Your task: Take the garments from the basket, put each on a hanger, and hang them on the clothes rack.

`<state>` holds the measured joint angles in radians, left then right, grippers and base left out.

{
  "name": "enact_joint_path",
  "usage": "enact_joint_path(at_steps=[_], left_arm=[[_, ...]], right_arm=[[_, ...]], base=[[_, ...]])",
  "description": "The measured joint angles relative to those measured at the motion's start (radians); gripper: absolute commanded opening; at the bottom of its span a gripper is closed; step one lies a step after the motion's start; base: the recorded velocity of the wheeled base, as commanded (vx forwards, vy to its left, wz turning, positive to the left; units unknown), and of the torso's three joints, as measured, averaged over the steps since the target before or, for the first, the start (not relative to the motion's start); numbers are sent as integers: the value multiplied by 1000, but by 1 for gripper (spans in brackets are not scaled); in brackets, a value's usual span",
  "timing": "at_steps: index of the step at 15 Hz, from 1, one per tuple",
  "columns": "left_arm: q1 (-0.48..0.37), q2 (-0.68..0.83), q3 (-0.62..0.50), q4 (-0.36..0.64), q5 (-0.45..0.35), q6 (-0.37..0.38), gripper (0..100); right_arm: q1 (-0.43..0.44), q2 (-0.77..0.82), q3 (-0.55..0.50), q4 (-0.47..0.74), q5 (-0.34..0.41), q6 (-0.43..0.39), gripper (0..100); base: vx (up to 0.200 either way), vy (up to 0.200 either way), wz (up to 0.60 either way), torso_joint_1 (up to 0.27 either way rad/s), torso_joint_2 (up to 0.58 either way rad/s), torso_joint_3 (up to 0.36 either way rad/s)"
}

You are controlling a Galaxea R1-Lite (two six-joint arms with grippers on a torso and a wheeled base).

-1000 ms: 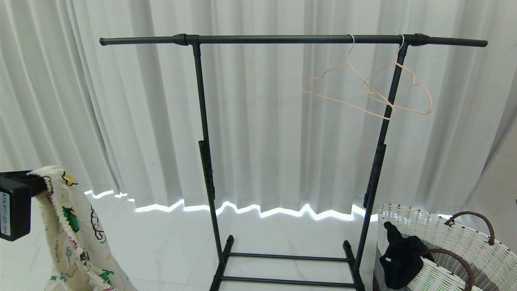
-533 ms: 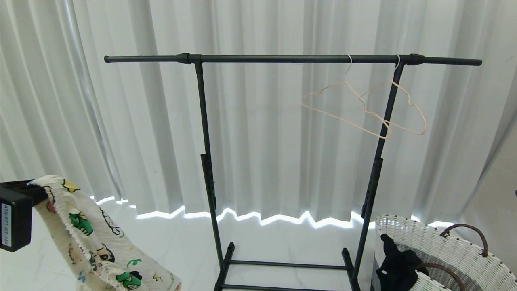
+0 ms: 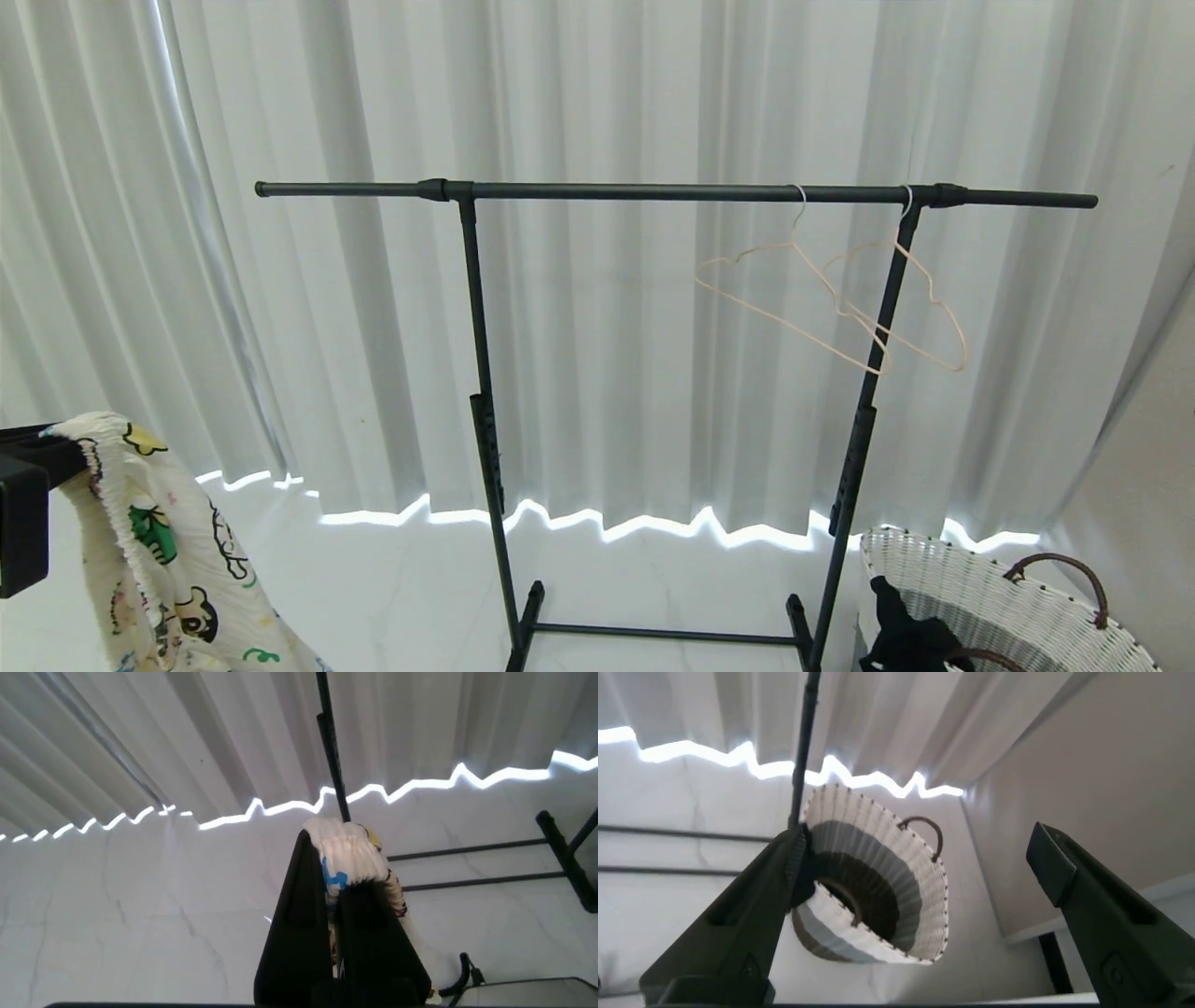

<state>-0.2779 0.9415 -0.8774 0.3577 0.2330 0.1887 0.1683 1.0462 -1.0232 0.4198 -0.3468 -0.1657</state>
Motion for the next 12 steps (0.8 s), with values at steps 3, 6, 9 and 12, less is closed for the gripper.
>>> enact_joint_path(at_steps=[3, 6, 9, 12], left_arm=[[0, -4, -4, -1, -1, 0, 0], [0, -6, -5, -40, -1, 2, 0], [0, -1, -3, -57, -2, 4, 0], [0, 4, 0, -59, -3, 5, 0]], right_arm=[[-24, 24, -31, 0, 27, 1, 100], [-29, 39, -38, -4, 28, 0, 100], [-29, 54, -39, -42, 27, 1, 100], [-29, 70, -31, -72, 21, -3, 100]], base=[[0, 0, 0, 220, -499, -277], [0, 0, 0, 238, -526, -289], [0, 0, 0, 253, -540, -297], [0, 0, 0, 227, -483, -261]])
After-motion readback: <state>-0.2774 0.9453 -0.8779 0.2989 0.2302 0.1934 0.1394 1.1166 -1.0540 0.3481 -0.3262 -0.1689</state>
